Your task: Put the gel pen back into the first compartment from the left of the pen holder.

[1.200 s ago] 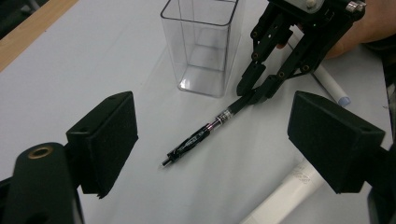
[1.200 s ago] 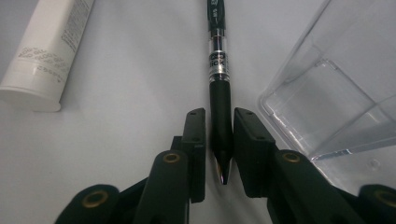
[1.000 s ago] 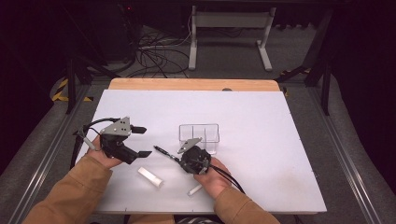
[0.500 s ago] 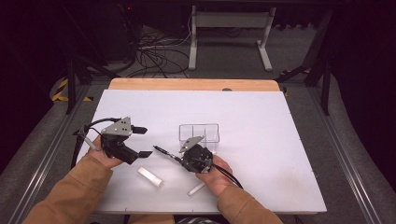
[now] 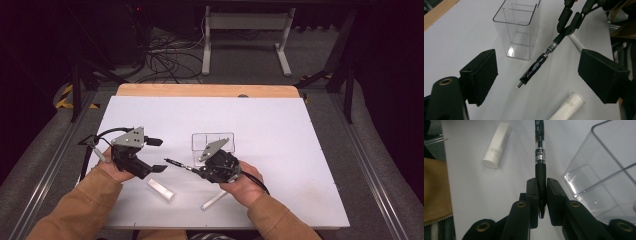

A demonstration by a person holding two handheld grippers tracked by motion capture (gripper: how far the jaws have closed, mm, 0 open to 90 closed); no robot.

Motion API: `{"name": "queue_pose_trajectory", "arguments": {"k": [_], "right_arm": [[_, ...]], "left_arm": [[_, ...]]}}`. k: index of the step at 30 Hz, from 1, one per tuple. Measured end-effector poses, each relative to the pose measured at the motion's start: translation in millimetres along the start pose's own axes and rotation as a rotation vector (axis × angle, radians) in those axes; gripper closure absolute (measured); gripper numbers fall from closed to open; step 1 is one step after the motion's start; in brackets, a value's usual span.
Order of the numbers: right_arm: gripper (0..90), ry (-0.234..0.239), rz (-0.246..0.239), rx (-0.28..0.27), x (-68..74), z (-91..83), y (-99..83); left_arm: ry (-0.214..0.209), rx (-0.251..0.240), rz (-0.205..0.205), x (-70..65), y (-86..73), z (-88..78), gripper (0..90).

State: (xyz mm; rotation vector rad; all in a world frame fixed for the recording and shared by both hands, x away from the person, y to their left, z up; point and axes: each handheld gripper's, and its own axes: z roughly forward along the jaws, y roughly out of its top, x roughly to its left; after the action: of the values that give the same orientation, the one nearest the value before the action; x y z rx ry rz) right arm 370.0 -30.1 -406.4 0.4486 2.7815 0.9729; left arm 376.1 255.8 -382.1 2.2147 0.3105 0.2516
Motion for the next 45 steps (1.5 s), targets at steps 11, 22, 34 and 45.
{"name": "queue_pose_trajectory", "arguments": {"k": [11, 22, 34, 45], "right_arm": [[80.7, 0.050, -0.077, 0.049, -3.5, -24.3, 4.7], [80.7, 0.096, -0.117, 0.088, -2.7, -28.4, 6.1], [80.7, 0.118, -0.127, 0.113, -2.9, -31.3, 4.2], [80.7, 0.136, -0.137, 0.129, -0.9, -27.7, 4.1]], "left_arm": [[-0.066, 0.018, 0.010, -11.8, 16.4, 11.0, 16.9], [-0.148, 0.115, 0.051, -20.7, 32.2, 39.0, 26.6], [-0.192, 0.258, 0.132, -29.5, 44.7, 69.5, 44.0], [-0.220, 0.312, 0.159, -33.2, 49.7, 86.5, 58.9]]}}
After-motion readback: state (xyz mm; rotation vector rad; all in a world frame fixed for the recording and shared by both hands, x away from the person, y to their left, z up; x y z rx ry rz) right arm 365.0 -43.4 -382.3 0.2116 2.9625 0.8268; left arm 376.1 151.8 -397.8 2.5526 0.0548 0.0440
